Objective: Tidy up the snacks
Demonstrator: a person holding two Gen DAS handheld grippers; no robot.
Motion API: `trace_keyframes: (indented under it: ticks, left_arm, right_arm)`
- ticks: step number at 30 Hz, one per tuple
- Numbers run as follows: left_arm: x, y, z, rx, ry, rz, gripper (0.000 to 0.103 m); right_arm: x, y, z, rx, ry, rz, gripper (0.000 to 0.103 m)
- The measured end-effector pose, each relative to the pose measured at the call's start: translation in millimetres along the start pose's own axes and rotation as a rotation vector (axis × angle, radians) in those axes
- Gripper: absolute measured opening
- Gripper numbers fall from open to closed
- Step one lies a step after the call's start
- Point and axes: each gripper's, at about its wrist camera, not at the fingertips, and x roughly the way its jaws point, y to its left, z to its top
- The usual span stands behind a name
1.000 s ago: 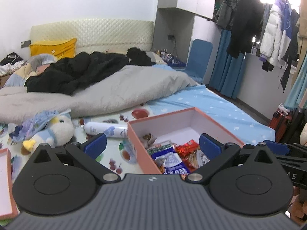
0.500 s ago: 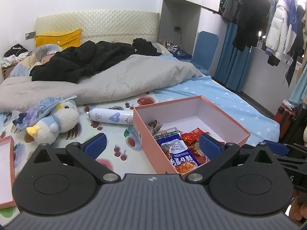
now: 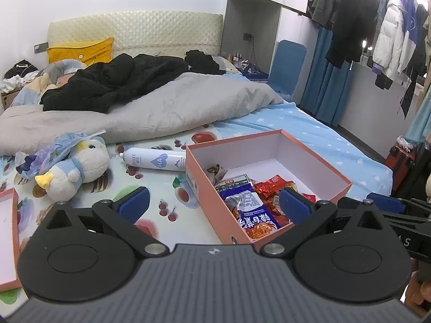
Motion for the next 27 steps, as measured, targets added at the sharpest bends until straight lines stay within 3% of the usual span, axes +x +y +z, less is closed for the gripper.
trace_keyframes:
  ticks: [10, 11, 13, 27]
  left_arm:
    - [4.5, -1.9, 0.0, 0.008, 0.007, -0.012, 0.103]
    - [5.7, -1.8, 0.2, 0.005, 0.011, -0.013, 0.103]
    - [6.3, -2.1, 0.2, -0.003, 0.014, -0.022, 0.103]
    - [7.2, -1.9, -1.8, -0.005, 0.017, -0.015, 0.103]
  right_arm:
    - [3.6, -1.4, 1.4, 0.008, 0.002, -0.013, 0.064]
    - [4.3, -2.5, 1.8, 0.008, 0.0, -0.016, 0.081]
    - [4.1, -4.5, -0.6, 0.015, -0.014, -0.039, 0.103]
    - [8.5, -12.0, 0.0, 0.028, 0.005, -0.044, 0.103]
